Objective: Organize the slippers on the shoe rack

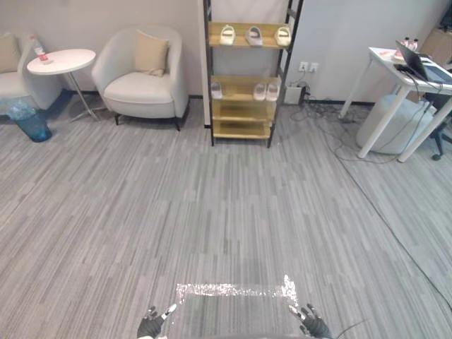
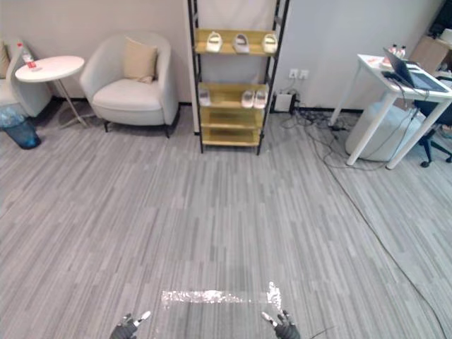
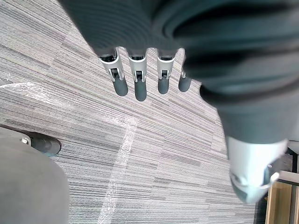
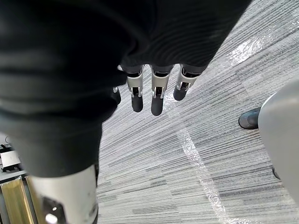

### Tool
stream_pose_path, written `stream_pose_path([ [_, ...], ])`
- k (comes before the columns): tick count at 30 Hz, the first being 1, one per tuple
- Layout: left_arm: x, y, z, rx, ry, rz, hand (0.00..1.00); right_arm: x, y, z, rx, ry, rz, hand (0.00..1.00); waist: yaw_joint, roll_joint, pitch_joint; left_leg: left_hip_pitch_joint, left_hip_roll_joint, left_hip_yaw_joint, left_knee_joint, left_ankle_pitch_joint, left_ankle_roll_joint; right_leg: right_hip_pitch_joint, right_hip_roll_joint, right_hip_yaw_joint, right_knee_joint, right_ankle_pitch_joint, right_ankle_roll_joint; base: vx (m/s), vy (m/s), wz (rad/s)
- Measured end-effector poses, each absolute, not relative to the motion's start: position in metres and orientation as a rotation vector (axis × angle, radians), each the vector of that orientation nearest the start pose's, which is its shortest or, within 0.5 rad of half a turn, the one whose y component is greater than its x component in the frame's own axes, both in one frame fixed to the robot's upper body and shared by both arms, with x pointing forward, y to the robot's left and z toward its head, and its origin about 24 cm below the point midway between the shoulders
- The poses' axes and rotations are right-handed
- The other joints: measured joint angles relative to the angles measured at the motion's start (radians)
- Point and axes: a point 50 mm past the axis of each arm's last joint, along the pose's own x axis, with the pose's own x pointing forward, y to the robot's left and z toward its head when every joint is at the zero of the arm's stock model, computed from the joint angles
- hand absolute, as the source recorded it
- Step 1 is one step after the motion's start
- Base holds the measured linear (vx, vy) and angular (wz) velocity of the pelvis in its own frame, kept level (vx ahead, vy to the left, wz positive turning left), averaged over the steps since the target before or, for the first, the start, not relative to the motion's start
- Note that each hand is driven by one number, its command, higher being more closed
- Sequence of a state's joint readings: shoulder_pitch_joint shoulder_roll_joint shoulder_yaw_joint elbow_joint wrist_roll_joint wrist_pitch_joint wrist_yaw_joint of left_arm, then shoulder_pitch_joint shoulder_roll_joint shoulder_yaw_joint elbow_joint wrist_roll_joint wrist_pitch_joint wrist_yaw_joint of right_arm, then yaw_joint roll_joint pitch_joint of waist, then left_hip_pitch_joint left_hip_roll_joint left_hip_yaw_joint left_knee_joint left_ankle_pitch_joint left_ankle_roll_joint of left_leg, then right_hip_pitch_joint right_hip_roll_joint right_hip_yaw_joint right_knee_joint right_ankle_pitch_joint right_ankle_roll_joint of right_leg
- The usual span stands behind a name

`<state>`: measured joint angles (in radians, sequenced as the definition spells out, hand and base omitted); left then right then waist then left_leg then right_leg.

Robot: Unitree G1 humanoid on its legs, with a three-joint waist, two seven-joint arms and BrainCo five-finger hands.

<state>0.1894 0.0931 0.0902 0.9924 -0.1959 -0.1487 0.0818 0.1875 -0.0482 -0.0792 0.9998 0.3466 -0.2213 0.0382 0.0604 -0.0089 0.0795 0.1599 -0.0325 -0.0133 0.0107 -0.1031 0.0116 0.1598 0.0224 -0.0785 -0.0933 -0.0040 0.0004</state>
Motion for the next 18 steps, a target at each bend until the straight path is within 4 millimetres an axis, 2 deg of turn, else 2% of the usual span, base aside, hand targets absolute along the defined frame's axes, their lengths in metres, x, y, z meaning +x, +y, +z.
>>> stream_pose_path([
  [18,0.0742,0.2096,-0.1565,-0.047,1.004,0.374,0.0,0.0824,-0.1899,-0.1564,0.244,0.925,-0.354,0.0,0.0,-0.008,0.021,0.002,0.0,0.003,-0.009,0.008,0.0,-0.003,-0.001,0.004,-0.002,0.006,0.002,-0.02,0.0,-0.01],
])
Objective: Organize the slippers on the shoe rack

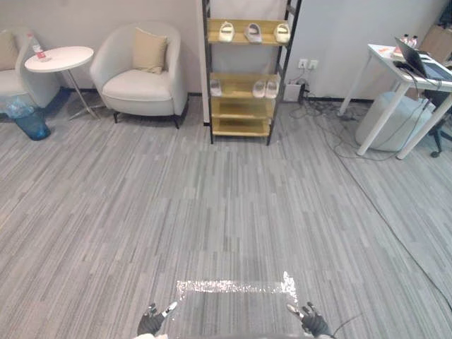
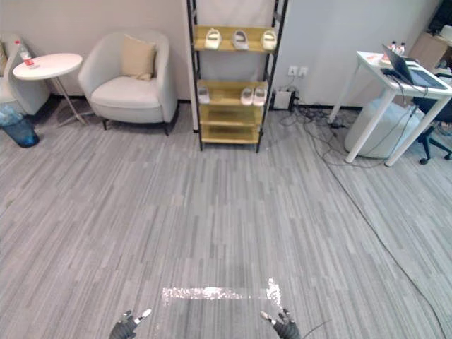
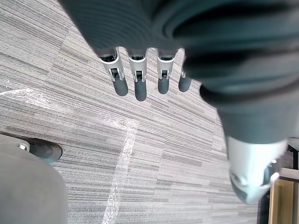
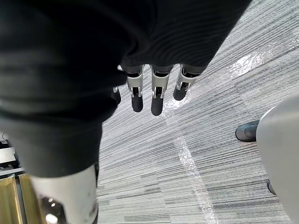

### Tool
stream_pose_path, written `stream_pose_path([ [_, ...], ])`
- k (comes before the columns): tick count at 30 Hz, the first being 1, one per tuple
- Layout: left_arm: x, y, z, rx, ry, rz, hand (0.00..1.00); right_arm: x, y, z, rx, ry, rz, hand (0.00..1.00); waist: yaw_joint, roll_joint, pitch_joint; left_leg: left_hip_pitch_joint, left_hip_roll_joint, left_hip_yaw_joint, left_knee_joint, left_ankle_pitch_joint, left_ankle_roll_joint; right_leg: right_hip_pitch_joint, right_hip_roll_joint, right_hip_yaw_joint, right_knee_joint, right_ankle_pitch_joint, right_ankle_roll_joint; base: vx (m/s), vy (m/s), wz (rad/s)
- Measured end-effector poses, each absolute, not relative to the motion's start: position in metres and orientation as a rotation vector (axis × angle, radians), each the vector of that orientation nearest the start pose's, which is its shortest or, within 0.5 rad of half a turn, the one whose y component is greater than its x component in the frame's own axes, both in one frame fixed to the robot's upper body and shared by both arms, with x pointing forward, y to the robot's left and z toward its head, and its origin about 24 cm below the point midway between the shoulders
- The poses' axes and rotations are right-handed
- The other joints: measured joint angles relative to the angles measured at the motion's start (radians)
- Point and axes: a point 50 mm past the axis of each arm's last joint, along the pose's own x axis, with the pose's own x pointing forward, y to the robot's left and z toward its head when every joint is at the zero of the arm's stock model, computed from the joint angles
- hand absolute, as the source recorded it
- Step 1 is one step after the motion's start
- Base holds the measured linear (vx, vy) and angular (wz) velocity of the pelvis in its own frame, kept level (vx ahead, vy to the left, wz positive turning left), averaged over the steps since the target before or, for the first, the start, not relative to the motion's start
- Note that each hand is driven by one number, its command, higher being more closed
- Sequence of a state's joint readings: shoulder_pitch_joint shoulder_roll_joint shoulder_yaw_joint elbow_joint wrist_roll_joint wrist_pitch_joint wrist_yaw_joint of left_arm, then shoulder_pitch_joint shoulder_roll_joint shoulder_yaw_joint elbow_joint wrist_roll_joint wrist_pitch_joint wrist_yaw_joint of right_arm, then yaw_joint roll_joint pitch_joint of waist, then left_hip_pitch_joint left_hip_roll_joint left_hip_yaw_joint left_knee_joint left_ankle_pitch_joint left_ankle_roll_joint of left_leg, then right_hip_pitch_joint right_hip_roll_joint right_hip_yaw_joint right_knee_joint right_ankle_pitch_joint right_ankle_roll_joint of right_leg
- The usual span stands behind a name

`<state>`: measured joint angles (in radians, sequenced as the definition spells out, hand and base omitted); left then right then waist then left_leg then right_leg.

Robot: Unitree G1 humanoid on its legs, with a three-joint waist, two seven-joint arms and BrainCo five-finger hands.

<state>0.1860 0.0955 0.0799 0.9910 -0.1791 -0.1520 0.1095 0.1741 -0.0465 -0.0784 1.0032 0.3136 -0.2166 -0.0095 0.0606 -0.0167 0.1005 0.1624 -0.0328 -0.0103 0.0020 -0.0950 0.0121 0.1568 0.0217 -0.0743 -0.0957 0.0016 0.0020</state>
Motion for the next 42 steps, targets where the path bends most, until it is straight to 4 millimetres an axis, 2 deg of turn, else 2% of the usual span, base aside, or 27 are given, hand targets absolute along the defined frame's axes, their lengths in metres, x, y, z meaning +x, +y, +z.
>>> stream_pose_path([
  [11,0.078,0.211,-0.155,-0.039,0.994,0.393,0.0,0.083,-0.189,-0.156,0.244,0.921,-0.364,0.0,0.0,-0.002,0.002,-0.021,0.003,0.0,0.003,0.0,-0.001,-0.018,0.001,-0.006,0.002,-0.001,0.0,0.0,-0.002,0.01],
  [14,0.084,0.214,-0.153,-0.046,0.971,0.407,0.0,0.085,-0.187,-0.156,0.251,0.916,-0.361,0.0,0.0,-0.01,0.013,-0.047,0.013,-0.008,0.051,-0.032,-0.016,-0.03,0.006,-0.026,0.053,-0.046,-0.002,0.0,-0.035,0.1],
  [17,0.092,0.217,-0.148,-0.062,0.929,0.432,0.0,0.088,-0.186,-0.154,0.258,0.897,-0.361,0.0,0.004,-0.017,0.031,-0.135,0.051,-0.012,0.277,-0.155,-0.04,-0.076,0.029,-0.042,0.186,-0.147,-0.028,0.03,-0.055,0.06],
  [18,0.093,0.219,-0.147,-0.064,0.922,0.44,0.0,0.088,-0.184,-0.153,0.266,0.892,-0.361,0.0,0.005,-0.017,0.035,-0.154,0.056,-0.007,0.338,-0.17,-0.051,-0.083,0.031,-0.044,0.204,-0.166,-0.033,0.07,-0.068,0.09],
  [19,0.096,0.223,-0.145,-0.062,0.907,0.449,0.0,0.089,-0.18,-0.153,0.274,0.888,-0.359,0.0,0.004,-0.03,0.04,-0.196,0.056,0.002,0.431,-0.17,-0.055,-0.085,0.03,-0.044,0.219,-0.179,-0.046,0.08,-0.084,0.09],
  [20,0.103,0.225,-0.141,-0.073,0.874,0.465,0.0,0.093,-0.178,-0.153,0.279,0.88,-0.354,0.0,0.005,-0.044,0.051,-0.306,0.06,0.005,0.644,-0.155,-0.061,-0.078,0.029,-0.041,0.235,-0.198,-0.067,0.11,-0.078,-0.02],
  [21,0.107,0.224,-0.139,-0.082,0.852,0.469,0.0,0.094,-0.178,-0.152,0.278,0.879,-0.359,0.0,0.013,-0.043,0.065,-0.36,0.074,0.012,0.765,-0.174,-0.049,-0.054,0.03,-0.036,0.246,-0.21,-0.087,0.15,-0.047,-0.11],
  [22,0.108,0.224,-0.138,-0.083,0.845,0.469,0.0,0.094,-0.178,-0.152,0.278,0.88,-0.361,0.0,0.017,-0.044,0.069,-0.374,0.08,0.017,0.789,-0.183,-0.048,-0.048,0.029,-0.031,0.251,-0.218,-0.091,0.17,0.003,-0.24],
  [23,0.111,0.223,-0.137,-0.086,0.835,0.466,0.0,0.095,-0.178,-0.152,0.276,0.881,-0.365,0.0,0.026,-0.046,0.07,-0.419,0.093,0.032,0.8,-0.202,-0.07,-0.028,0.021,-0.016,0.254,-0.241,-0.09,0.23,0.045,-0.21],
  [25,0.112,0.221,-0.136,-0.093,0.826,0.466,0.0,0.098,-0.178,-0.152,0.275,0.875,-0.365,0.0,0.029,-0.042,0.071,-0.448,0.096,0.046,0.743,-0.206,-0.076,-0.012,0.004,0.001,0.254,-0.259,-0.083,0.25,0.103,-0.29],
  [26,0.114,0.22,-0.136,-0.102,0.82,0.466,0.0,0.103,-0.178,-0.151,0.275,0.866,-0.361,0.0,0.042,-0.042,0.07,-0.478,0.082,0.073,0.64,-0.19,-0.062,0.003,-0.024,0.026,0.251,-0.279,-0.07,0.36,0.166,-0.44],
  [28,0.116,0.214,-0.137,-0.123,0.817,0.468,0.0,0.111,-0.178,-0.149,0.272,0.85,-0.352,0.0,0.053,-0.033,0.066,-0.499,0.062,0.085,0.465,-0.116,-0.058,0.007,-0.057,0.05,0.244,-0.306,-0.038,0.42,0.231,-0.47],
  [29,0.115,0.209,-0.138,-0.138,0.821,0.468,0.0,0.116,-0.178,-0.147,0.269,0.838,-0.345,0.0,0.055,-0.009,0.065,-0.503,0.057,0.075,0.379,-0.066,-0.053,0.02,-0.06,0.065,0.235,-0.323,-0.02,0.45,0.306,-0.51],
  [30,0.113,0.208,-0.139,-0.148,0.831,0.484,0.0,0.115,-0.174,-0.149,0.269,0.859,-0.333,0.0,0.058,-0.003,0.053,-0.501,0.037,0.076,0.399,0.004,-0.02,0.037,-0.079,0.093,0.231,-0.346,-0.003,0.56,0.306,-0.49],
  [31,0.114,0.209,-0.138,-0.144,0.827,0.487,0.0,0.116,-0.163,-0.151,0.284,0.875,-0.305,0.0,0.058,-0.028,0.042,-0.502,0.021,0.111,0.423,-0.043,-0.003,0.044,-0.106,0.109,0.246,-0.342,-0.004,0.6,0.299,-0.44],
  [32,0.116,0.206,-0.138,-0.152,0.819,0.484,0.0,0.118,-0.155,-0.151,0.289,0.876,-0.275,0.0,0.062,-0.033,0.041,-0.501,0.02,0.129,0.445,-0.066,0.01,0.034,-0.116,0.121,0.278,-0.337,-0.002,0.59,0.256,-0.41],
  [33,0.121,0.201,-0.137,-0.164,0.811,0.472,0.0,0.12,-0.144,-0.15,0.302,0.874,-0.247,0.0,0.072,-0.041,0.038,-0.482,0.015,0.148,0.47,-0.106,0.029,0.013,-0.13,0.136,0.356,-0.326,0.016,0.56,0.265,-0.41],
  [35,0.123,0.201,-0.138,-0.152,0.818,0.456,0.0,0.122,-0.137,-0.149,0.305,0.871,-0.214,0.0,0.073,-0.049,0.036,-0.405,0.005,0.163,0.453,-0.149,0.045,-0.049,-0.138,0.144,0.579,-0.283,0.091,0.52,0.25,-0.33],
  [36,0.124,0.2,-0.139,-0.131,0.831,0.437,0.0,0.122,-0.138,-0.148,0.297,0.858,-0.211,0.0,0.07,-0.049,0.044,-0.328,-0.002,0.162,0.415,-0.168,0.049,-0.13,-0.134,0.147,0.816,-0.221,0.157,0.5,0.208,-0.17],
  [37,0.128,0.198,-0.139,-0.128,0.84,0.424,0.0,0.125,-0.142,-0.145,0.291,0.837,-0.217,0.0,0.066,-0.044,0.057,-0.249,-0.005,0.156,0.378,-0.183,0.053,-0.191,-0.126,0.126,0.994,-0.216,0.164,0.57,0.208,-0.02],
  [39,0.129,0.196,-0.141,-0.118,0.855,0.41,0.0,0.128,-0.146,-0.143,0.299,0.809,-0.239,0.0,0.048,-0.032,0.065,-0.145,-0.006,0.132,0.307,-0.189,0.053,-0.27,-0.136,0.034,1.121,-0.238,0.131,0.45,0.114,0.24],
  [41,0.137,0.19,-0.14,-0.122,0.851,0.388,0.0,0.133,-0.151,-0.139,0.302,0.774,-0.253,0.0,0.036,-0.029,0.073,-0.021,0.009,0.106,0.219,-0.189,0.052,-0.378,-0.146,-0.106,1.054,-0.287,0.073,0.45,0.037,0.47],
  [42,0.138,0.187,-0.141,-0.13,0.855,0.383,0.0,0.136,-0.154,-0.138,0.302,0.765,-0.256,0.0,0.03,-0.024,0.078,0.009,0.018,0.1,0.204,-0.189,0.051,-0.402,-0.143,-0.137,0.995,-0.295,0.06,0.38,-0.001,0.44],
])
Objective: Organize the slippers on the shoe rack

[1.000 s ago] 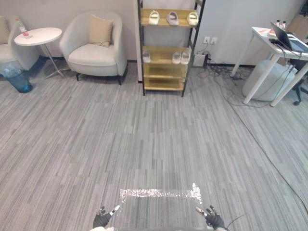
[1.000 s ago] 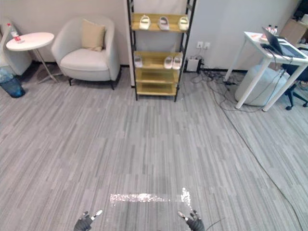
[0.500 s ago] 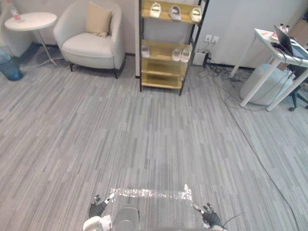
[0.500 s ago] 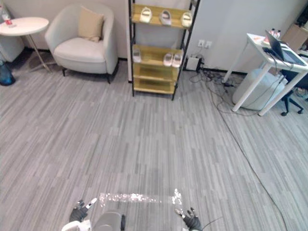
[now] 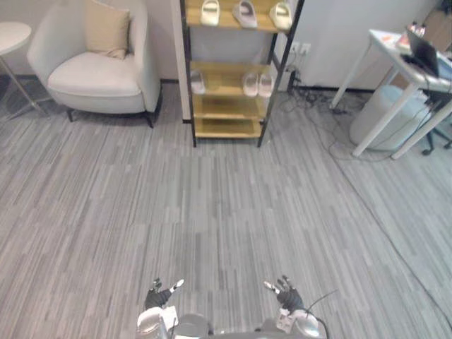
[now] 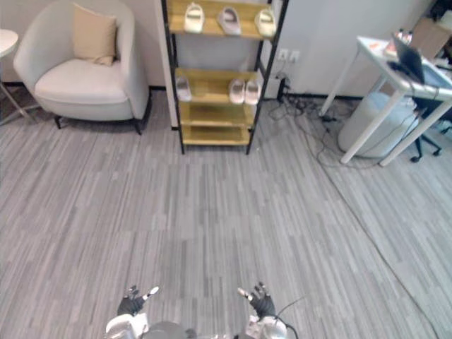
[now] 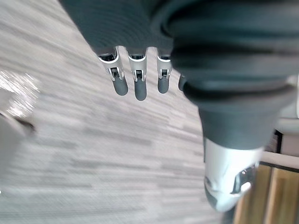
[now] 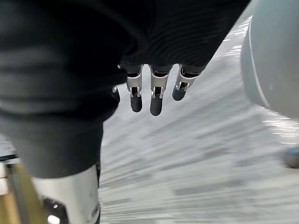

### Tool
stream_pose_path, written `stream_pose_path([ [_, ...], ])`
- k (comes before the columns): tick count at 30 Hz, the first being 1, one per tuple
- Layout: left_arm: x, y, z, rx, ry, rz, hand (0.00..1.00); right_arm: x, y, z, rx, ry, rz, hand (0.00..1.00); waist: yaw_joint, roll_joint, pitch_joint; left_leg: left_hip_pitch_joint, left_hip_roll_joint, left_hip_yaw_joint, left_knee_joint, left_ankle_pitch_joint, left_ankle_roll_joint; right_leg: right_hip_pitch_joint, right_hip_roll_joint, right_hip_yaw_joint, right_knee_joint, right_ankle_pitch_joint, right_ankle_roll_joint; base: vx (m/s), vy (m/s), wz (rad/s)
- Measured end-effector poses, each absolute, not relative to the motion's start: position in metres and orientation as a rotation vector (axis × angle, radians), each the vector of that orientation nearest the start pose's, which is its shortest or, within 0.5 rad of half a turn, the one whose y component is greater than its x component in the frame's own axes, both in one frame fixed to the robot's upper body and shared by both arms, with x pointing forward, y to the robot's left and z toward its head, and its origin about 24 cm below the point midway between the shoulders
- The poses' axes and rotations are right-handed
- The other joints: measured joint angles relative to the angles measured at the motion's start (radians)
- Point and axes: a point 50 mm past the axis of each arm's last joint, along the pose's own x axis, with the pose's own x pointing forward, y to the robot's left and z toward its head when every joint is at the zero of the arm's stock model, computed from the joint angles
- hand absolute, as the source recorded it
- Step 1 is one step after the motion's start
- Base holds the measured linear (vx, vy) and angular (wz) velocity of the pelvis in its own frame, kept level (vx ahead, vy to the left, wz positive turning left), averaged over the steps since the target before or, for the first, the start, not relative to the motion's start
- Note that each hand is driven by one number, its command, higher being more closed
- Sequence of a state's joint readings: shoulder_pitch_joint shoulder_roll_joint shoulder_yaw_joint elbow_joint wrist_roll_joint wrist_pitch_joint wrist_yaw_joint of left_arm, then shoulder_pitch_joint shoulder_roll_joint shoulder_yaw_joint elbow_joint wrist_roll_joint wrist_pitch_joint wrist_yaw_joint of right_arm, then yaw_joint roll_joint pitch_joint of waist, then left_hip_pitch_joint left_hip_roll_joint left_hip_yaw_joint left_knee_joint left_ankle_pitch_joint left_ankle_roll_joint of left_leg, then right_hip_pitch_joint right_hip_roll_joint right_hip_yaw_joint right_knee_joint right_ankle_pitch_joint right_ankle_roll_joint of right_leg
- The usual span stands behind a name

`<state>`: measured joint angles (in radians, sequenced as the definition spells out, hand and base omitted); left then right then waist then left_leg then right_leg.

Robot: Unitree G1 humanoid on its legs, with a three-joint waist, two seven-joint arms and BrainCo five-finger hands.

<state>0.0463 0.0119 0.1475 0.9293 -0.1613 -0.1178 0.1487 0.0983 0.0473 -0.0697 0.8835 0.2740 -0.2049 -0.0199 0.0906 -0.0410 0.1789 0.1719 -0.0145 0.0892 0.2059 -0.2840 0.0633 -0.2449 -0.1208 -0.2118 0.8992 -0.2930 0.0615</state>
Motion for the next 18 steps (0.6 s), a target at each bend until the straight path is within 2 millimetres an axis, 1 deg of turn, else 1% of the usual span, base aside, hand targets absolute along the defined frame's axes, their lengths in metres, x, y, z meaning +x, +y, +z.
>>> stream_pose_path([
  [1,0.14,0.183,-0.141,-0.138,0.856,0.374,0.0,0.138,-0.157,-0.137,0.297,0.758,-0.261,0.0,-0.006,0.004,0.004,0.027,0.006,-0.011,-0.016,0.0,0.0,-0.022,0.006,-0.026,-0.073,-0.002,-0.008,0.46,-0.019,0.49],
  [2,0.141,0.176,-0.142,-0.152,0.858,0.359,0.0,0.14,-0.161,-0.136,0.287,0.746,-0.264,0.0,-0.022,0.006,0.004,0.064,0.013,-0.027,-0.037,-0.004,-0.006,-0.063,0.022,-0.025,-0.203,0.021,-0.027,0.46,-0.025,0.6],
  [3,0.142,0.171,-0.142,-0.162,0.857,0.352,0.0,0.143,-0.161,-0.134,0.285,0.735,-0.261,0.0,-0.036,0.008,0.005,0.085,0.021,-0.045,-0.053,-0.014,-0.023,-0.08,0.042,-0.014,-0.307,0.059,-0.034,0.69,-0.076,0.79],
  [4,0.142,0.167,-0.142,-0.172,0.86,0.342,0.0,0.145,-0.161,-0.134,0.285,0.733,-0.258,0.0,-0.044,0.005,0.008,0.115,0.025,-0.07,-0.074,-0.03,-0.047,-0.093,0.07,0.018,-0.436,0.138,-0.057,0.53,-0.099,0.74],
  [5,0.143,0.167,-0.142,-0.176,0.855,0.334,0.0,0.145,-0.159,-0.135,0.286,0.739,-0.255,0.0,-0.042,-0.011,0.013,0.144,0.016,-0.091,-0.081,-0.044,-0.071,-0.094,0.082,0.031,-0.502,0.237,-0.092,0.68,-0.181,0.66],
  [6,0.143,0.169,-0.142,-0.174,0.852,0.337,0.0,0.144,-0.157,-0.135,0.289,0.744,-0.251,0.0,-0.042,-0.026,0.014,0.161,0.005,-0.111,-0.08,-0.053,-0.081,-0.095,0.084,0.034,-0.513,0.306,-0.133,0.47,-0.17,0.35],
  [7,0.145,0.162,-0.142,-0.195,0.858,0.334,0.0,0.15,-0.159,-0.133,0.28,0.729,-0.243,0.0,-0.04,0.001,0.019,0.178,0.026,-0.127,-0.074,-0.066,-0.08,-0.099,0.093,0.02,-0.458,0.28,-0.125,0.57,-0.215,0.23],
  [8,0.144,0.16,-0.142,-0.219,0.855,0.348,0.0,0.154,-0.16,-0.132,0.276,0.72,-0.242,0.0,-0.038,0.03,0.018,0.16,0.06,-0.145,-0.025,-0.065,-0.082,-0.1,0.111,0.0,-0.431,0.206,-0.132,0.56,-0.231,0.04],
  [9,0.143,0.16,-0.143,-0.221,0.86,0.352,0.0,0.157,-0.161,-0.131,0.272,0.716,-0.238,0.0,-0.035,0.046,0.021,0.139,0.077,-0.159,0.033,-0.065,-0.081,-0.097,0.129,-0.006,-0.424,0.178,-0.143,0.69,-0.29,0.13],
  [10,0.142,0.162,-0.143,-0.227,0.862,0.364,0.0,0.159,-0.161,-0.13,0.27,0.708,-0.237,0.0,-0.039,0.062,0.03,0.075,0.09,-0.177,0.194,-0.061,-0.087,-0.064,0.149,-0.025,-0.439,0.144,-0.145,0.57,-0.26,0.12],
  [11,0.143,0.163,-0.143,-0.232,0.86,0.371,0.0,0.159,-0.162,-0.13,0.268,0.707,-0.238,0.0,-0.042,0.068,0.034,0.037,0.095,-0.185,0.288,-0.049,-0.105,-0.043,0.16,-0.03,-0.453,0.132,-0.151,0.79,-0.285,0.28],
  [12,0.147,0.169,-0.14,-0.235,0.835,0.39,0.0,0.157,-0.162,-0.132,0.264,0.727,-0.234,0.0,-0.028,0.069,0.05,-0.122,0.129,-0.186,0.646,-0.005,-0.135,0.086,0.198,-0.035,-0.533,0.106,-0.175,0.76,-0.24,0.26],
  [13,0.152,0.173,-0.137,-0.224,0.81,0.392,0.0,0.154,-0.156,-0.133,0.269,0.739,-0.224,0.0,-0.02,0.056,0.066,-0.195,0.128,-0.176,0.747,-0.038,-0.137,0.185,0.203,-0.034,-0.587,0.09,-0.191,0.74,-0.219,0.19],
  [14,0.155,0.175,-0.134,-0.221,0.791,0.392,0.0,0.153,-0.152,-0.134,0.274,0.745,-0.218,0.0,-0.014,0.044,0.071,-0.252,0.126,-0.156,0.769,-0.056,-0.136,0.238,0.201,-0.027,-0.618,0.083,-0.194,0.48,-0.141,-0.07],
  [15,0.159,0.174,-0.131,-0.221,0.769,0.387,0.0,0.153,-0.149,-0.134,0.283,0.747,-0.218,0.0,-0.006,0.037,0.069,-0.319,0.127,-0.121,0.752,-0.078,-0.138,0.284,0.198,-0.014,-0.649,0.079,-0.192,0.45,-0.121,-0.32],
  [17,0.165,0.171,-0.127,-0.227,0.741,0.374,0.0,0.157,-0.145,-0.133,0.294,0.74,-0.215,0.0,0.016,0.04,0.073,-0.418,0.116,-0.078,0.643,-0.096,-0.126,0.351,0.189,0.014,-0.706,0.077,-0.188,0.45,-0.066,-0.47],
  [18,0.167,0.169,-0.125,-0.228,0.729,0.366,0.0,0.158,-0.143,-0.133,0.298,0.741,-0.216,0.0,0.02,0.038,0.073,-0.456,0.087,-0.067,0.523,-0.085,-0.117,0.386,0.173,0.028,-0.738,0.067,-0.171,0.45,0.033,-0.34],
])
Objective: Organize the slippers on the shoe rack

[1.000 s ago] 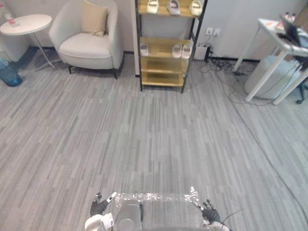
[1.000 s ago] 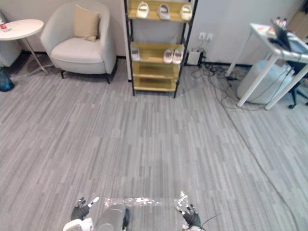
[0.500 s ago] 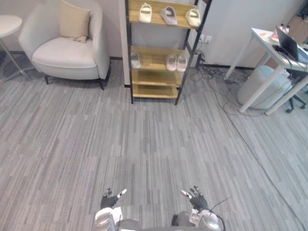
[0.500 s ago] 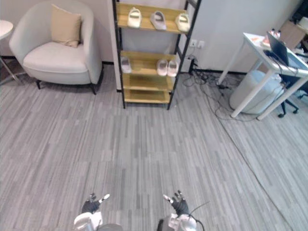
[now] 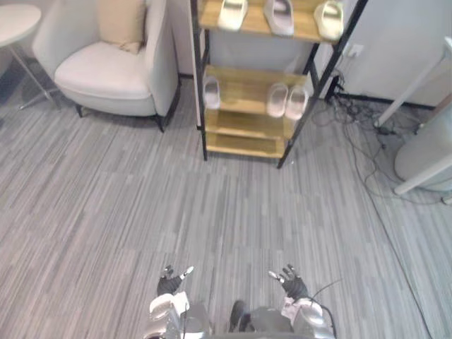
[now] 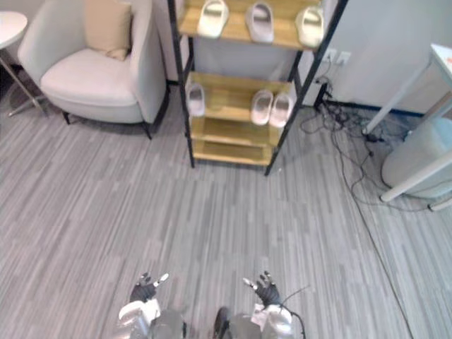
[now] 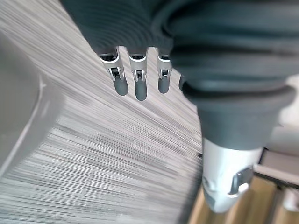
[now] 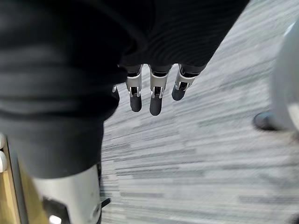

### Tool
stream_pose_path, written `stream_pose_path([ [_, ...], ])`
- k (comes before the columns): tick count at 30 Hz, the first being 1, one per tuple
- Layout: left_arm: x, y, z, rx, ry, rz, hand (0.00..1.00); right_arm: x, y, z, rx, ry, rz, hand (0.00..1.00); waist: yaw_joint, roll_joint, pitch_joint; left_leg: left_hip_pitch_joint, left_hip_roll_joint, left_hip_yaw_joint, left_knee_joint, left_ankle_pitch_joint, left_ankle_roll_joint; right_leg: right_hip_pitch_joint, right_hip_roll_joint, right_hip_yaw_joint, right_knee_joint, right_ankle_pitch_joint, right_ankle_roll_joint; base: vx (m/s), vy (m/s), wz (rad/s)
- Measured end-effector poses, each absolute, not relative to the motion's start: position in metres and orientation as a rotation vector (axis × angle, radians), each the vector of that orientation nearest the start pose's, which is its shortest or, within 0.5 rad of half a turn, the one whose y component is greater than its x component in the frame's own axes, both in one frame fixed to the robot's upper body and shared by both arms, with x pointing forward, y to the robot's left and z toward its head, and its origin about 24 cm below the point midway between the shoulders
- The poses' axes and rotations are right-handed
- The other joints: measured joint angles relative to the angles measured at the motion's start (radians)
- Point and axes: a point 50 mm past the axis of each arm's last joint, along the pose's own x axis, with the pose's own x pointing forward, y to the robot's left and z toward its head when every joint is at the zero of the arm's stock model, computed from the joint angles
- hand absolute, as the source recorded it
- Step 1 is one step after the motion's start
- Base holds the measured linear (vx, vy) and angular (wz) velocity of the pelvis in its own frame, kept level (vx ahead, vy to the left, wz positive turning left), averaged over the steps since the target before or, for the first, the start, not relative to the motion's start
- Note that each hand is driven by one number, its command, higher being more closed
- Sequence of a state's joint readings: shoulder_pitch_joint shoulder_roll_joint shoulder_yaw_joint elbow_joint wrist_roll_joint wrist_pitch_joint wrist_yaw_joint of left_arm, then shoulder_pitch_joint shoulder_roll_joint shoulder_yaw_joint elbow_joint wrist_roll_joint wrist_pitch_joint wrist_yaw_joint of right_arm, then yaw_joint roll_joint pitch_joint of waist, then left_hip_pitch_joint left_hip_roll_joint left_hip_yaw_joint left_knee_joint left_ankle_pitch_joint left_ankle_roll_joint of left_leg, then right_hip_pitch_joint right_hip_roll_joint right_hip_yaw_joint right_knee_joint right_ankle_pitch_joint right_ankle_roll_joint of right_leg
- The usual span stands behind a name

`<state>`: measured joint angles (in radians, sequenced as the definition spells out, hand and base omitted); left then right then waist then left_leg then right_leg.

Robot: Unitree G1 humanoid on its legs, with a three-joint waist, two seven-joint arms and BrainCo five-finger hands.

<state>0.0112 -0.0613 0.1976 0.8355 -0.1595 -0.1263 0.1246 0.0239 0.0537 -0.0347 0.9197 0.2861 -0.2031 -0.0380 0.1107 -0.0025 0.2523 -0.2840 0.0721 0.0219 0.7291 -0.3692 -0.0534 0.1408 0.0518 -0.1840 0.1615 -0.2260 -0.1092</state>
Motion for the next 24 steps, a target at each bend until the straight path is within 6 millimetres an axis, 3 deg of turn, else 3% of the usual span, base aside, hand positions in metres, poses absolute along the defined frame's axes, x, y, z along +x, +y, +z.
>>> stream_pose_path([
  [2,0.167,0.166,-0.125,-0.223,0.73,0.349,0.0,0.156,-0.143,-0.134,0.297,0.751,-0.218,0.0,0.002,0.003,-0.003,-0.036,-0.041,-0.01,-0.262,0.104,0.021,0.046,-0.022,0.028,-0.029,-0.032,0.033,0.55,0.144,-0.32],
  [4,0.164,0.166,-0.127,-0.219,0.74,0.349,0.0,0.153,-0.139,-0.136,0.294,0.774,-0.203,0.0,0.018,0.005,-0.018,-0.024,-0.065,-0.016,-0.37,0.258,0.035,0.076,-0.042,0.076,-0.024,-0.082,0.067,0.49,0.218,-0.6],
  [5,0.161,0.17,-0.127,-0.209,0.743,0.356,0.0,0.147,-0.135,-0.14,0.295,0.808,-0.195,0.0,0.026,-0.008,-0.043,-0.019,-0.078,0.006,-0.35,0.27,0.055,0.086,-0.062,0.102,-0.006,-0.108,0.076,0.54,0.218,-0.69],
  [7,0.162,0.173,-0.127,-0.205,0.74,0.361,0.0,0.145,-0.129,-0.14,0.288,0.813,-0.156,0.0,0.038,-0.033,-0.049,0.02,-0.084,0.052,-0.335,0.216,0.083,0.037,-0.093,0.136,0.146,-0.122,0.098,0.54,0.213,-0.64],
  [9,0.161,0.175,-0.128,-0.19,0.754,0.352,0.0,0.14,-0.133,-0.142,0.284,0.82,-0.156,0.0,0.04,-0.049,-0.046,0.131,-0.095,0.082,-0.332,0.151,0.11,-0.124,-0.13,0.172,0.602,-0.048,0.219,0.5,0.213,-0.45],
  [10,0.162,0.174,-0.129,-0.181,0.765,0.34,0.0,0.135,-0.134,-0.143,0.286,0.829,-0.167,0.0,0.031,-0.051,-0.043,0.181,-0.1,0.08,-0.337,0.13,0.116,-0.161,-0.139,0.17,0.728,-0.037,0.231,0.52,0.158,0.06],
  [11,0.159,0.172,-0.132,-0.175,0.786,0.325,0.0,0.139,-0.136,-0.14,0.289,0.799,-0.167,0.0,0.018,-0.047,-0.04,0.258,-0.102,0.062,-0.354,0.112,0.12,-0.2,-0.153,0.14,0.834,-0.039,0.229,0.49,0.107,0.31],
  [13,0.156,0.168,-0.135,-0.176,0.803,0.301,0.0,0.138,-0.137,-0.138,0.292,0.782,-0.165,0.0,0.003,-0.049,-0.044,0.346,-0.099,0.035,-0.398,0.102,0.126,-0.27,-0.176,0.084,0.861,-0.04,0.228,0.54,0.064,0.45],
  [17,0.156,0.163,-0.136,-0.188,0.811,0.289,0.0,0.143,-0.141,-0.135,0.303,0.756,-0.184,0.0,-0.006,-0.045,-0.041,0.482,-0.061,-0.011,-0.48,0.062,0.099,-0.386,-0.185,0.014,0.596,-0.044,0.2,0.42,-0.037,0.43],
  [20,0.153,0.163,-0.137,-0.195,0.817,0.299,0.0,0.146,-0.141,-0.134,0.307,0.744,-0.183,0.0,-0.014,-0.037,-0.039,0.536,-0.023,-0.055,-0.516,0.027,0.042,-0.394,-0.147,0.023,0.289,0.053,0.145,0.47,-0.155,0.57],
  [21,0.153,0.163,-0.137,-0.195,0.816,0.301,0.0,0.146,-0.14,-0.134,0.306,0.746,-0.179,0.0,-0.014,-0.044,-0.043,0.546,-0.02,-0.082,-0.516,0.008,0.018,-0.402,-0.137,0.029,0.227,0.129,0.119,0.5,-0.249,0.74],
  [22,0.15,0.162,-0.139,-0.201,0.827,0.306,0.0,0.147,-0.141,-0.134,0.3,0.745,-0.173,0.0,-0.02,-0.041,-0.048,0.556,-0.011,-0.117,-0.512,-0.011,0.003,-0.407,-0.129,0.033,0.239,0.175,0.129,0.53,-0.294,0.62],
  [24,0.145,0.155,-0.142,-0.221,0.854,0.303,0.0,0.15,-0.143,-0.135,0.285,0.758,-0.169,0.0,-0.02,0.011,-0.077,0.523,0.045,-0.15,-0.445,-0.01,-0.008,-0.407,-0.1,-0.027,0.277,0.127,0.09,0.57,-0.335,0.47],
])
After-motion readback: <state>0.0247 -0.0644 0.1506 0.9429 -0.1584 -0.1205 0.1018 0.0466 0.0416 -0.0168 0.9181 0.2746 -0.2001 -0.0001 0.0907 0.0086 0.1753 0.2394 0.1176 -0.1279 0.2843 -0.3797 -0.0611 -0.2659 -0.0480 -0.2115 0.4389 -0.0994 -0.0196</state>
